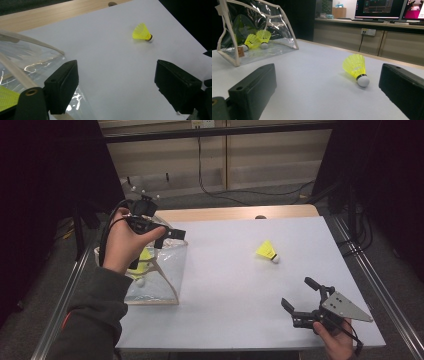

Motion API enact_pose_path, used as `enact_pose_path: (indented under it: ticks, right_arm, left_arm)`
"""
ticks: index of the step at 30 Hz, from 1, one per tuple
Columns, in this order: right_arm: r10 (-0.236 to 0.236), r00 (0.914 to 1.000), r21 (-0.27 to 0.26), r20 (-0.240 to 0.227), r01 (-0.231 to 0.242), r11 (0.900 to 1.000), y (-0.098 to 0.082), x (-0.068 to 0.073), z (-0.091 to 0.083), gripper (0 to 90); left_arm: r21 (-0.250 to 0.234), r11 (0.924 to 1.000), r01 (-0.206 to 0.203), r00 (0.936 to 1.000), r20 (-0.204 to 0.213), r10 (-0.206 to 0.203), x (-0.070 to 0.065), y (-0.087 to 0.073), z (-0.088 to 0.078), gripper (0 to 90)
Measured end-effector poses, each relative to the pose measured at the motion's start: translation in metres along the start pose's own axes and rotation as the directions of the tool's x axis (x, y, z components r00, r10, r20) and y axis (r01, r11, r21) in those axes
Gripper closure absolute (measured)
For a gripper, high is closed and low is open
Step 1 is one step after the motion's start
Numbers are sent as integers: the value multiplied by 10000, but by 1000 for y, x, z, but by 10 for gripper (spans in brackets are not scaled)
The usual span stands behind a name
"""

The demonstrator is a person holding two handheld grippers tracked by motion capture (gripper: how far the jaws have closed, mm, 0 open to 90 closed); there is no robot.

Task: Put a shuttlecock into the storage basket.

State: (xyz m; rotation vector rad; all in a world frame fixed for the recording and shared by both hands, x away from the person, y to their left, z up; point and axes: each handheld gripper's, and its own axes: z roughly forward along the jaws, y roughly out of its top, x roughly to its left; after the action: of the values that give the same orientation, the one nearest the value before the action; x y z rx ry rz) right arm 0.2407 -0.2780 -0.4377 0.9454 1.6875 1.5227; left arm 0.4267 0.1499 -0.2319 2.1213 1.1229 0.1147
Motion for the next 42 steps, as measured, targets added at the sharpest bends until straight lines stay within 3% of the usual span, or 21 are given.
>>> enact_pose_path:
  ticks: [21,28,42]
  right_arm:
    - [16,10000,8,-5,-16,10000,0,0,0,10]
    - [26,10000,10,-10,-26,10000,0,0,0,10]
    - [20,10000,15,2,-20,10000,0,0,0,10]
  left_arm:
    - [-154,9976,-673,9973,290,677,-27,-6,29,96]
    - [-288,9972,-690,9958,577,706,-37,-10,41,80]
    - [-262,9950,-960,9928,696,977,-51,-22,67,59]
